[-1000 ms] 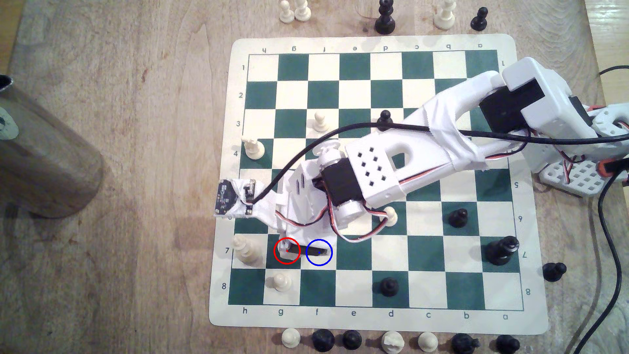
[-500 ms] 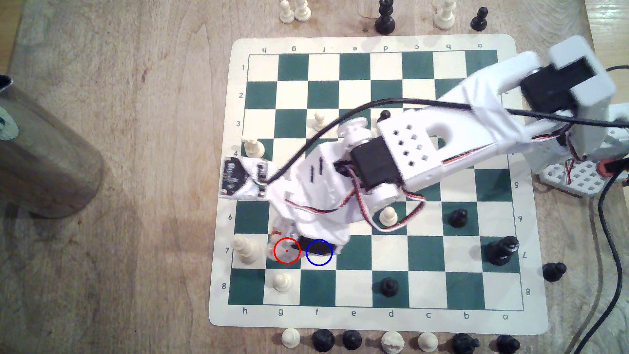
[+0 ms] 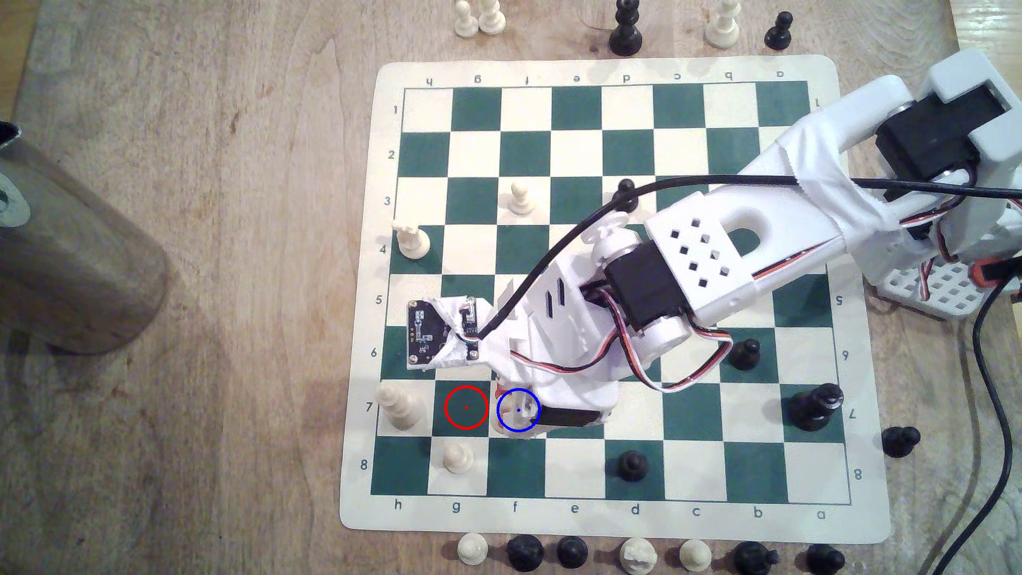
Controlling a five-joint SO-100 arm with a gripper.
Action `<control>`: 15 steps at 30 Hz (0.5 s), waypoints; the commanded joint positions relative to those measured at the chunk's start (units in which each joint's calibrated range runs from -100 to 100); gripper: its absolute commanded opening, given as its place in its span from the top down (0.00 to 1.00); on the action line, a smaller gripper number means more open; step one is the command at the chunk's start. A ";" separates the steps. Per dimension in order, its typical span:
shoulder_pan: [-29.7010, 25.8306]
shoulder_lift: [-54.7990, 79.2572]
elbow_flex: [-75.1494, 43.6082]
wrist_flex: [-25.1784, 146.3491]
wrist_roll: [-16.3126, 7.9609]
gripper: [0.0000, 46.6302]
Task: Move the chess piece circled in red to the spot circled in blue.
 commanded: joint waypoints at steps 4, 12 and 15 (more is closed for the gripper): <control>1.75 2.77 -1.48 -1.40 0.73 0.99; 1.59 5.58 -1.94 -1.57 0.88 0.99; 1.36 6.93 -1.85 -2.22 0.93 0.99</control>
